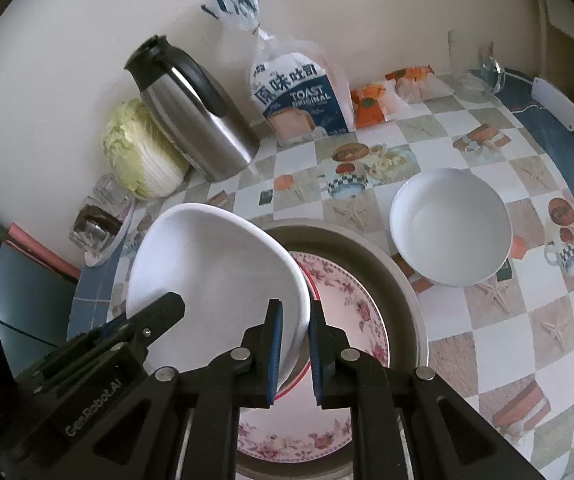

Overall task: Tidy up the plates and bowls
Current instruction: 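Lower the square bowl into the red-rimmed bowl and open both grippers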

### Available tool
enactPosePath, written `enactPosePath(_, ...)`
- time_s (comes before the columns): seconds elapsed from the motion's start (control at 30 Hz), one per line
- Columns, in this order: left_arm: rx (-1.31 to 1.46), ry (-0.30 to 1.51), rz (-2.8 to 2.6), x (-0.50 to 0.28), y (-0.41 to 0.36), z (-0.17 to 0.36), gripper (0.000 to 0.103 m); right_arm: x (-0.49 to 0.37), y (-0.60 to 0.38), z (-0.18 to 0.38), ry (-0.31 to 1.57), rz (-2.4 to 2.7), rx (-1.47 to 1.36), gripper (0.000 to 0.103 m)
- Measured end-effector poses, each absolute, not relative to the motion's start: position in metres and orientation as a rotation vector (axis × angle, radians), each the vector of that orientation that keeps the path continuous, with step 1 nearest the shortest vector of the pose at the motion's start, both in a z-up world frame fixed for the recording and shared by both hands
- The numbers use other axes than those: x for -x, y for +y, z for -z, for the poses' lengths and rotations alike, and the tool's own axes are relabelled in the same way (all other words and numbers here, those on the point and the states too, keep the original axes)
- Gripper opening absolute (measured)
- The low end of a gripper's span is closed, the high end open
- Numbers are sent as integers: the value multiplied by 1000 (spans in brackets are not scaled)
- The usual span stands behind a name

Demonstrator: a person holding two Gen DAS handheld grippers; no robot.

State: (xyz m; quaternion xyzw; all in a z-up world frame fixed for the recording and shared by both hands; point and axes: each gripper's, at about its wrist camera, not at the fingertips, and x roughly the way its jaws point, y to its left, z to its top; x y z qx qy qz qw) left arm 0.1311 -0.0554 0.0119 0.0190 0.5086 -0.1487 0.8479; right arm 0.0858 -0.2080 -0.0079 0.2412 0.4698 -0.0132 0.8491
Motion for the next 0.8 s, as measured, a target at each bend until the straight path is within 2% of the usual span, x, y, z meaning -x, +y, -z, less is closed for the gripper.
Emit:
enactPosePath(0.6, -59, 1096, 299, -132, -57, -10, 23, -88, -210, 12, 1033, 22, -504, 18)
enactPosePath(0.77, -58, 1053, 286, -130, -54, -27, 25, -88, -212, 5, 1009, -2, -501, 18)
enactPosePath(0.8, -56, 1036, 296, -129, -55, -33, 30, -86, -217, 0, 990, -14, -517, 18)
